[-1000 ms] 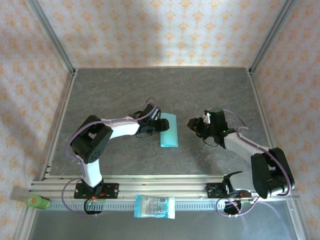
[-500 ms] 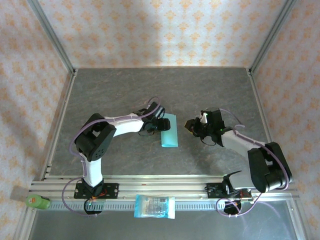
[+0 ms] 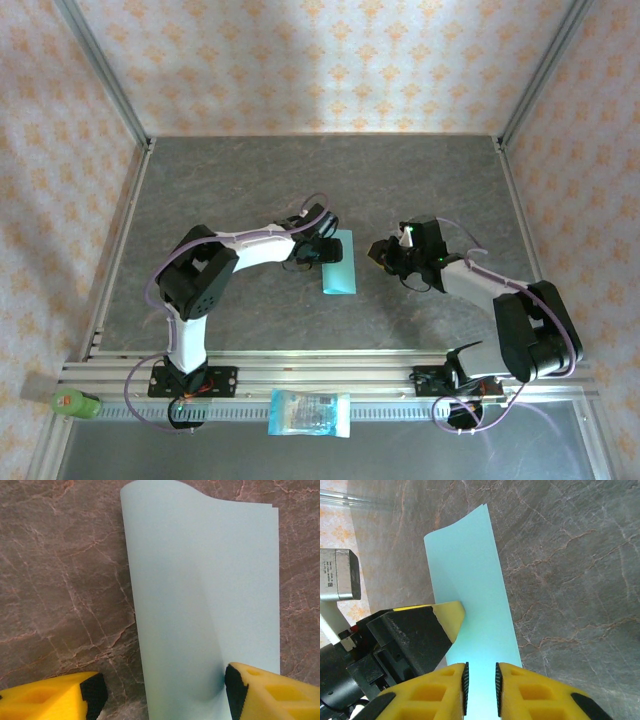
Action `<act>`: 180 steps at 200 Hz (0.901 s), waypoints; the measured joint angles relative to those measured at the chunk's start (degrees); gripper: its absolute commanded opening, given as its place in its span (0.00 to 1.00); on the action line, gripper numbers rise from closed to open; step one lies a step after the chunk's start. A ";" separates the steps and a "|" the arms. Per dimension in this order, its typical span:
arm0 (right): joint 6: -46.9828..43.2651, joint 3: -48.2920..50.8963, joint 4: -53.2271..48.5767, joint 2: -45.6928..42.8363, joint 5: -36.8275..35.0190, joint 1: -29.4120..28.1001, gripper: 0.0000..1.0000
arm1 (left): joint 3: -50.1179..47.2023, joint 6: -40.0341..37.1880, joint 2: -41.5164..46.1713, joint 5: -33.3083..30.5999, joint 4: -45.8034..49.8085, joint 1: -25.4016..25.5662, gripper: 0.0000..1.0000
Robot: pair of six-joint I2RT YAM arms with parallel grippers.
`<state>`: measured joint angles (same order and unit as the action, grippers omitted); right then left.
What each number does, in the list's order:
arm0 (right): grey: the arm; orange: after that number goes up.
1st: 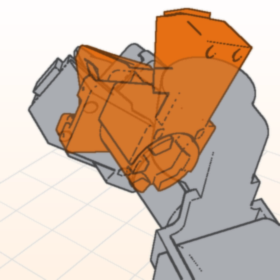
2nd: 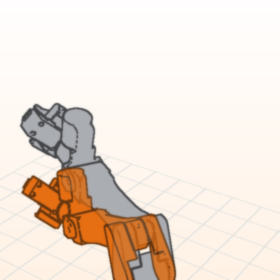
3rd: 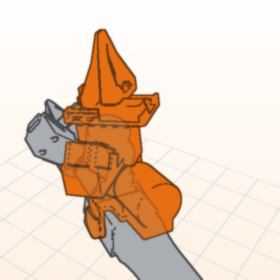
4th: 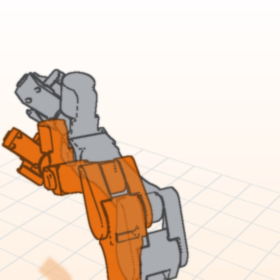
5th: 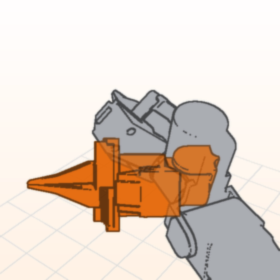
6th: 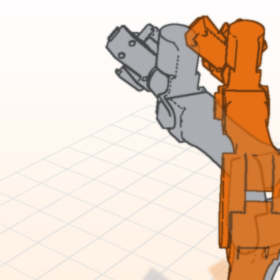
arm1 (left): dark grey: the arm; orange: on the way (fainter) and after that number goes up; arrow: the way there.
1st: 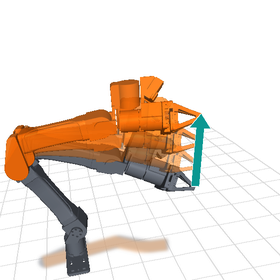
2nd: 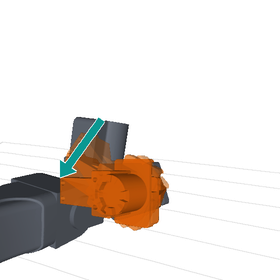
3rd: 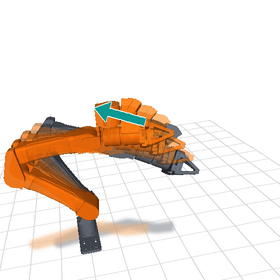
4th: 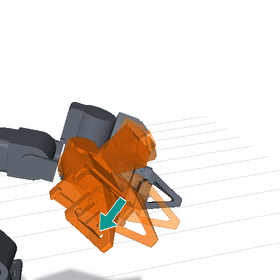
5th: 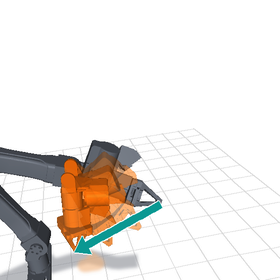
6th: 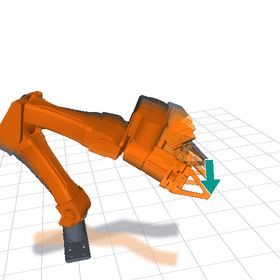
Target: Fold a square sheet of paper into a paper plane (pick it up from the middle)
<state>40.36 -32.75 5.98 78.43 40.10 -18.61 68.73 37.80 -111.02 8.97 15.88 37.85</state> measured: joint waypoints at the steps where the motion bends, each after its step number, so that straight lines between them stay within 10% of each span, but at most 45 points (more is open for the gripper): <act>1: 0.00 0.00 0.00 0.00 0.00 0.00 0.23 | 0.00 0.00 -0.02 -0.02 0.00 0.00 0.70; 180: -1.68 -0.94 -2.54 0.00 -0.07 0.00 0.23 | 1.33 -1.88 -1.62 -0.92 1.53 0.42 0.72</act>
<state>38.68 -33.69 3.44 78.43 40.03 -18.61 70.06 35.92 -112.64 8.05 17.41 38.26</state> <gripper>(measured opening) 0.226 0.716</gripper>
